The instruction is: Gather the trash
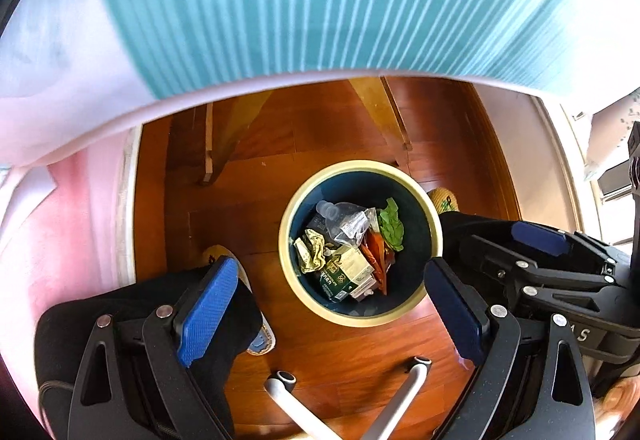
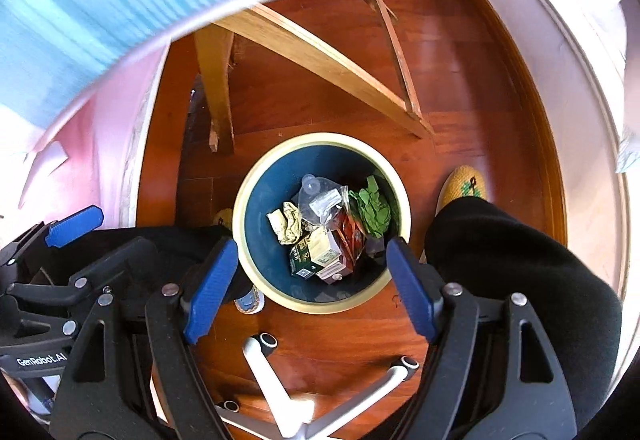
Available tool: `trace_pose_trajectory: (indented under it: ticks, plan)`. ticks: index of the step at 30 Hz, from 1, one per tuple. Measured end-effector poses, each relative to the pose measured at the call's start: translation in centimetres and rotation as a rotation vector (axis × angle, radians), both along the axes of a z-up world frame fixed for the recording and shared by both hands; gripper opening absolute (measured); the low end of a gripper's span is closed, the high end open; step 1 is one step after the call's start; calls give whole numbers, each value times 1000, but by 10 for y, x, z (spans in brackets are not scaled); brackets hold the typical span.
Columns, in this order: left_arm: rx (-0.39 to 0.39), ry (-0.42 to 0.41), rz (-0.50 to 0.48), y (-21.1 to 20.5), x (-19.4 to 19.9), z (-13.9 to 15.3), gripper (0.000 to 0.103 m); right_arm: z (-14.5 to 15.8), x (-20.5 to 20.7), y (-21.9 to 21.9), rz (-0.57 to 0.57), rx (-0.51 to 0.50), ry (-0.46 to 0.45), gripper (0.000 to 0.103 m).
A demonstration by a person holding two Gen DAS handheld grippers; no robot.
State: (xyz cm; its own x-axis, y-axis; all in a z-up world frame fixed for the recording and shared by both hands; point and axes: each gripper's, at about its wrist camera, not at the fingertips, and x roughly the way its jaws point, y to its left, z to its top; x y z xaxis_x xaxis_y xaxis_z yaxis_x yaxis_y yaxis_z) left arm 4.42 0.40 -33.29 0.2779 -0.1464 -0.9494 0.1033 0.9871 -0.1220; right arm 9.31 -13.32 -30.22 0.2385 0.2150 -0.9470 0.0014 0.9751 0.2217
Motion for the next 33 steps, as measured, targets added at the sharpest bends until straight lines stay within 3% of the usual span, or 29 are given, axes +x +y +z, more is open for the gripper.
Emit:
trace_pose_trajectory:
  ticks: [7,12,25,33]
  plan:
    - [-9,-65,39,21,-18,41,95,44,-7,4,14,2,-65,75]
    - [31,-121,55,36,-30,73,95,84,-9,9,28,16,-125,75]
    - [93,-370,101,45,-37,202,95,189,-22,13,28,27,-298,76]
    - [83,-448,134,38,-45,256,95,252,-40,19,34,7,-425,76]
